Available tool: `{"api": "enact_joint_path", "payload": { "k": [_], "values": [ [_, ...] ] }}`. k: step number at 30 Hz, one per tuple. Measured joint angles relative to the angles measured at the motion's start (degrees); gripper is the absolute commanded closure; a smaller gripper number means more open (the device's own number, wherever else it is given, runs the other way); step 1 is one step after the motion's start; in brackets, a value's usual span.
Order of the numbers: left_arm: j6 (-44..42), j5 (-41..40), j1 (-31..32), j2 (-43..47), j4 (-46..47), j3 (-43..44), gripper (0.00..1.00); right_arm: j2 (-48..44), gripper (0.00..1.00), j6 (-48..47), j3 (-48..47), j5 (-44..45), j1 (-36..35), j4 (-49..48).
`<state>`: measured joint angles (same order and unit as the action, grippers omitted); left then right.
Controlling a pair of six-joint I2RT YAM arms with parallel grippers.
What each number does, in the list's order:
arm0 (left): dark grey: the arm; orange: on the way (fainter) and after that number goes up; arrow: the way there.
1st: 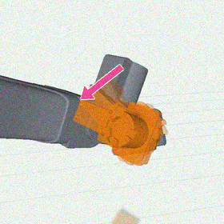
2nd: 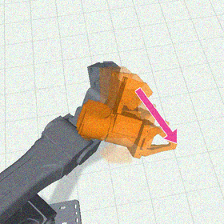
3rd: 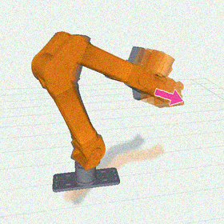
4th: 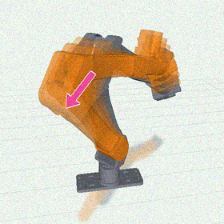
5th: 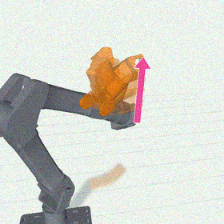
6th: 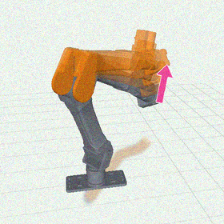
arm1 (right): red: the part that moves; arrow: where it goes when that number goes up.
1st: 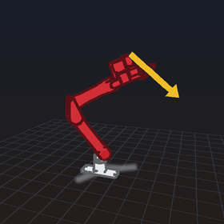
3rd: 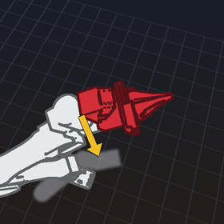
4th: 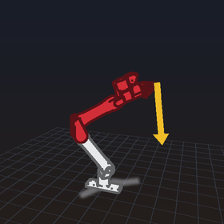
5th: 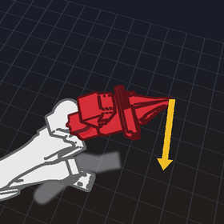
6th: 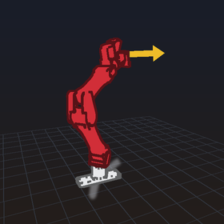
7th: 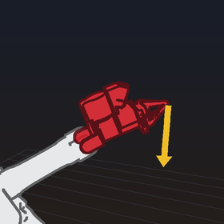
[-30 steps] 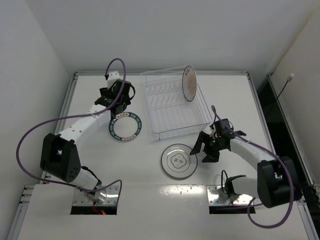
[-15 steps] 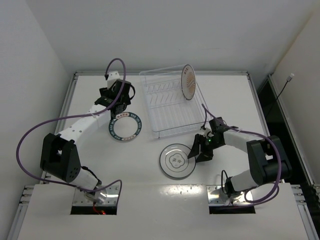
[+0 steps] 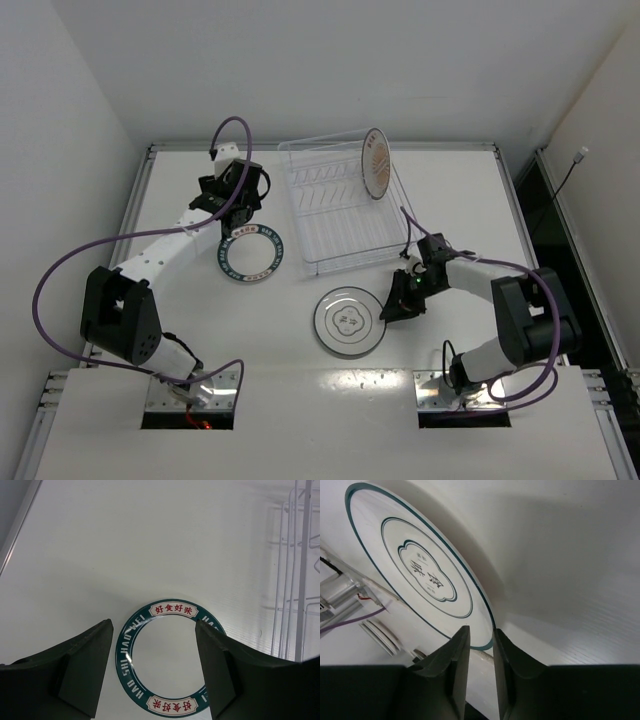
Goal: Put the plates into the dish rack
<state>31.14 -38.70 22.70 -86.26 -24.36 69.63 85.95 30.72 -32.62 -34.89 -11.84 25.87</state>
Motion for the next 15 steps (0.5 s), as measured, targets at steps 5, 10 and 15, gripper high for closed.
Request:
{"api": "enact_joint_path", "payload": {
  "k": [5, 10, 15],
  "values": [
    [0.0, -0.2, 0.0, 0.0, 0.0, 0.0, 0.36, -1.0, 0.52, -0.2, 0.2, 2.0, -0.3, 0.6],
    [0.0, 0.0, 0.0, 0.0, 0.0, 0.0, 0.36, -6.3, 0.51, 2.4, 4.8, 2.5, -0.3, -0.9],
    [0.4, 0.5, 0.0, 0.0, 0.0, 0.0, 0.36, -14.8, 0.51, 10.8, 13.1, 2.5, -0.6, -6.5]
  ]
}}
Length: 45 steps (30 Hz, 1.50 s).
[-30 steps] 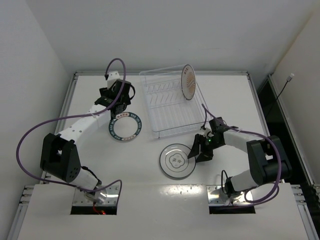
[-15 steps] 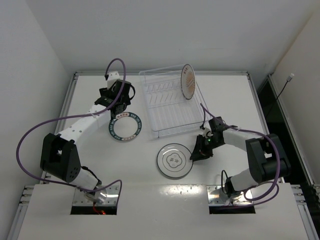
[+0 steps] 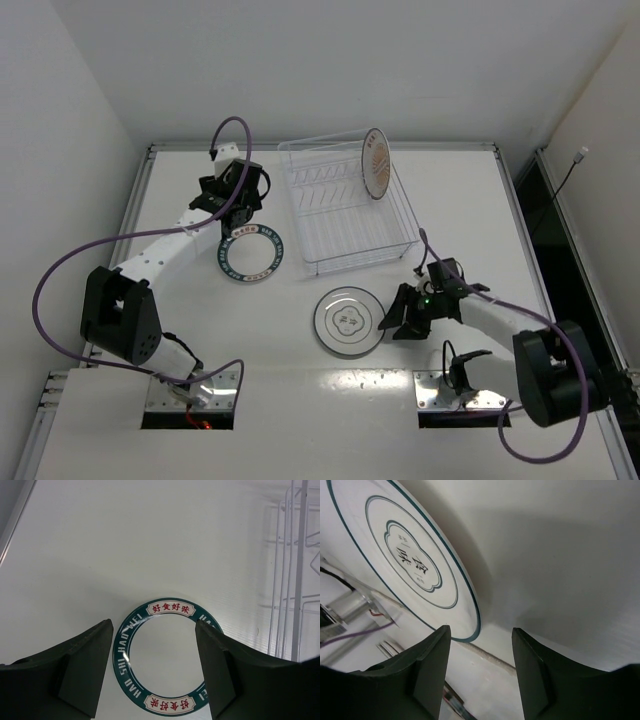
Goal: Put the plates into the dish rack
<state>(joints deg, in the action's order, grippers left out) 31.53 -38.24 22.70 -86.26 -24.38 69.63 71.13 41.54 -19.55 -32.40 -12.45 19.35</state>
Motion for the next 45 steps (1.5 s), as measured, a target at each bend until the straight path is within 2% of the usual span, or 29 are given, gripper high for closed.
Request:
{"api": "enact_joint_path", "payload": {
  "k": [8, 15, 17, 19, 22, 27, 31, 37, 41, 45],
  "values": [
    [0.3, 0.9, 0.0, 0.0, 0.0, 0.0, 0.36, -9.7, 0.54, 15.0, 6.2, 3.0, -3.0, -8.2],
    [0.3, 0.9, 0.0, -0.1, 0.0, 0.0, 0.36, -8.3, 0.6, 23.1, 8.5, 6.9, -7.1, -12.1],
    [0.3, 0.9, 0.0, -0.2, -0.1, 0.0, 0.36, -6.3, 0.68, 24.1, 8.2, 7.0, -8.1, -12.9],
    [0.3, 0.9, 0.0, -0.2, -0.2, 0.0, 0.36, -4.0, 0.84, 24.7, 7.4, 7.3, -9.0, -13.6],
    [0.3, 0.9, 0.0, -0.2, -0.2, 0.2, 0.36, -0.9, 1.0, 25.1, 6.7, 7.3, -9.9, -15.1],
    [0.3, 0.9, 0.0, -0.2, -0.2, 0.4, 0.36, -1.4, 1.0, 24.9, 5.7, 6.5, -10.3, -16.6],
    [0.3, 0.9, 0.0, -0.2, -0.2, 0.4, 0.36, -7.2, 1.0, 23.4, 4.0, 8.5, -11.1, -10.0],
    [0.3, 0.9, 0.0, -0.2, -0.2, 0.4, 0.36, -22.8, 1.0, 20.2, -5.7, 16.8, -16.4, 10.0],
    [0.3, 0.8, 0.0, -0.2, -0.2, 0.4, 0.36, -29.2, 1.0, 18.3, -16.5, 23.0, -18.9, 22.9],
    [0.3, 0.4, 0.0, -0.2, -0.3, 0.4, 0.36, -28.1, 1.0, 14.8, -31.9, 31.3, -20.0, 33.9]
  ]
}}
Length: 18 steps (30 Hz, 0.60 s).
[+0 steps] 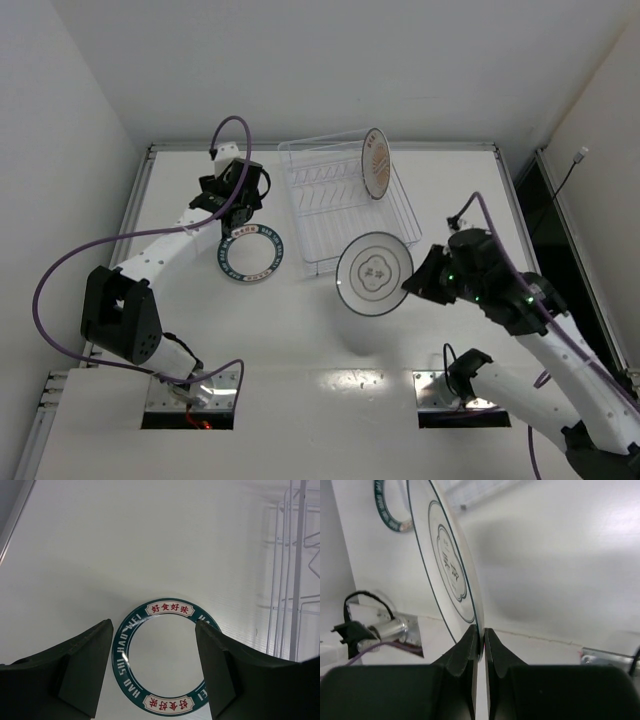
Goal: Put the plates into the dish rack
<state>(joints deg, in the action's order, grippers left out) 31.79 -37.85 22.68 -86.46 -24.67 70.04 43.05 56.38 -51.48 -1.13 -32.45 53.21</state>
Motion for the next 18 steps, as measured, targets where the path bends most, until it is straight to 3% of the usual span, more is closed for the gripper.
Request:
{"api": "enact_joint_path", "payload": {
  "k": [3, 9, 14, 18],
  "values": [
    [0.0, -0.9, 0.0, 0.0, 0.0, 0.0, 0.36, 5.7, 1.0, -4.9, -14.1, 8.7, -0.1, 4.8],
    [0.0, -2.9, 0.0, 0.5, -0.1, 0.0, 0.36, 21.4, 1.0, -16.3, -32.4, 28.4, 0.0, 1.8],
    [0.0, -3.8, 0.0, 0.7, -0.1, 0.0, 0.36, 37.4, 1.0, -30.0, -40.8, 42.8, -0.5, -8.7],
    [0.0, -4.2, 0.0, 0.7, -0.1, 0.0, 0.36, 47.6, 1.0, -41.6, -41.9, 50.8, -0.9, -20.9]
  ]
}}
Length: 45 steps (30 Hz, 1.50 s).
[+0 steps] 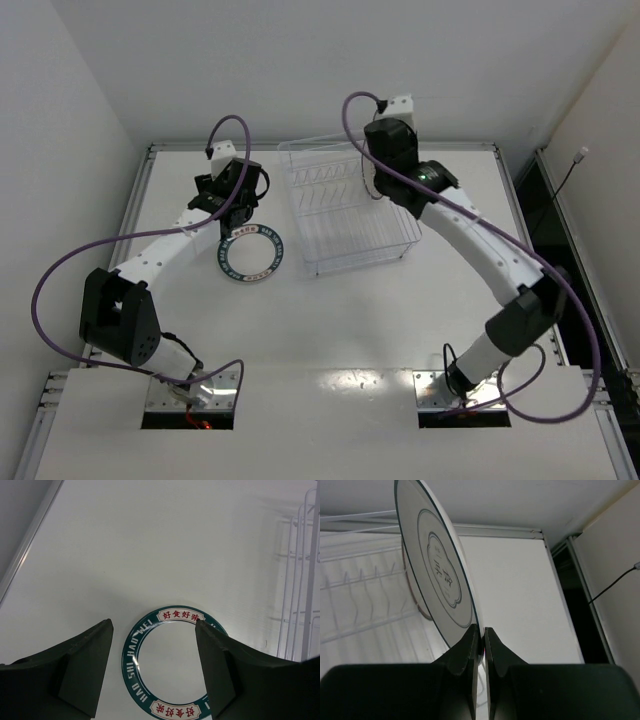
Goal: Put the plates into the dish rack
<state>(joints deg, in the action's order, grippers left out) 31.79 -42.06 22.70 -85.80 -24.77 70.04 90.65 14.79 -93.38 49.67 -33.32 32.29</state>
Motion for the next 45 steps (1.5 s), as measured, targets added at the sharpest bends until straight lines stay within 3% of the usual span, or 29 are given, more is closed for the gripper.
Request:
{"api": "enact_joint_path", "payload": {
  "k": [8, 15, 27, 39, 43, 45],
  "values": [
    [0.0, -0.3, 0.0, 0.0, 0.0, 0.0, 0.36, 16.3, 1.0, -11.6, -6.1, 4.6, -0.2, -13.0],
    [0.0, -0.3, 0.0, 0.0, 0.0, 0.0, 0.36, 26.1, 1.0, -13.6, -11.2, 3.7, 0.6, -15.4],
    [0.0, -0.2, 0.0, -0.2, 0.0, 0.0, 0.36, 30.2, 1.0, -12.0, -11.5, -1.0, 4.5, -15.7],
    [0.0, -1.0, 0.0, -2.6, -0.5, 0.7, 0.35, 32.0, 1.0, -4.0, -11.5, -13.7, 8.1, -9.5],
    [0.7, -1.7, 0.0, -5.8, -2.1, 2.0, 0.32, 31.9, 0.9, -2.1, -11.5, -15.3, 8.7, -8.7],
    [1.4, -1.9, -0.2, -7.6, -3.4, 2.7, 0.3, 31.9, 0.8, -1.4, -11.6, -16.7, 8.8, -7.7]
  ]
}}
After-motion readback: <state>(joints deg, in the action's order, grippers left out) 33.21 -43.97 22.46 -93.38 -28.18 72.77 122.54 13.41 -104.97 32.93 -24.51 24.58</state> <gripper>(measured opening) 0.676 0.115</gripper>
